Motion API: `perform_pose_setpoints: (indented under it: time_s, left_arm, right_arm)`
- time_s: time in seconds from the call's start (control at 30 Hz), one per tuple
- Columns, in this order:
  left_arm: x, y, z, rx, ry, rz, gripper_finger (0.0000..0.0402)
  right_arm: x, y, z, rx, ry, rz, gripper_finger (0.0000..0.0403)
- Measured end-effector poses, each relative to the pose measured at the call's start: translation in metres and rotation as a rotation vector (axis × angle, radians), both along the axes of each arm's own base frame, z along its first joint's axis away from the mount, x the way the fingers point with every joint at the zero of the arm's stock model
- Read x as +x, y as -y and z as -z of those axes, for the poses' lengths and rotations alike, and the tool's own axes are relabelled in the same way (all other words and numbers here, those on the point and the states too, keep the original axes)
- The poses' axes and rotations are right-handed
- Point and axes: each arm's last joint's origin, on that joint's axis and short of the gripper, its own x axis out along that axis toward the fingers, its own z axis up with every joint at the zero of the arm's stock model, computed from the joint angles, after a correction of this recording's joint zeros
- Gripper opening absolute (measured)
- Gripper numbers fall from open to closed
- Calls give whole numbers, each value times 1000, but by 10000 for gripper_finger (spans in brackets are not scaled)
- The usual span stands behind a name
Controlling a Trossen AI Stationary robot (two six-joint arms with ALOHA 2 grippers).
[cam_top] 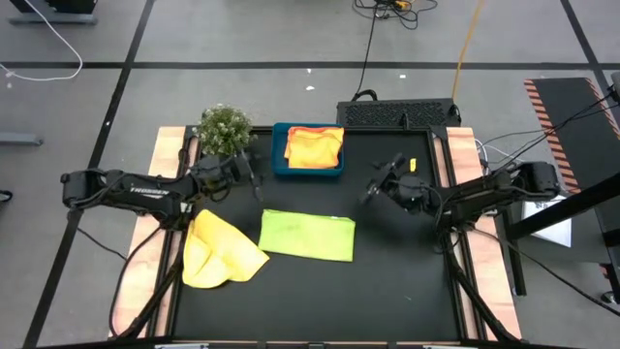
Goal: Fold microfiber towels
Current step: Fold the green microfiber towel
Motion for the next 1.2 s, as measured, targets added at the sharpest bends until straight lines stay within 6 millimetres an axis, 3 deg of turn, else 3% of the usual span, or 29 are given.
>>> perform_pose_setpoints:
  time_s: [0.17,0.37,0.47,0.73,0.83,1.0,1.2]
  left_arm:
    - [-1,-12,3,-47,10,-18,168]
    - [9,-31,28,-76,-49,14,168]
    - [10,-42,39,-97,-69,-26,168]
    - [15,-32,33,-113,-3,113,168]
    - [17,-26,30,-101,19,143,168]
    - [23,-18,26,-102,31,197,168]
    - [39,-2,17,-96,-23,350,168]
  right_arm:
    - [-4,19,6,15,36,81,132]
    - [-13,44,39,142,91,-2,132]
    - [-13,53,39,121,175,6,132]
    - [-8,44,23,14,217,-186,132]
    - [-8,42,18,39,264,-204,132]
    - [-1,33,14,154,325,-411,132]
    - [10,9,8,184,320,-576,132]
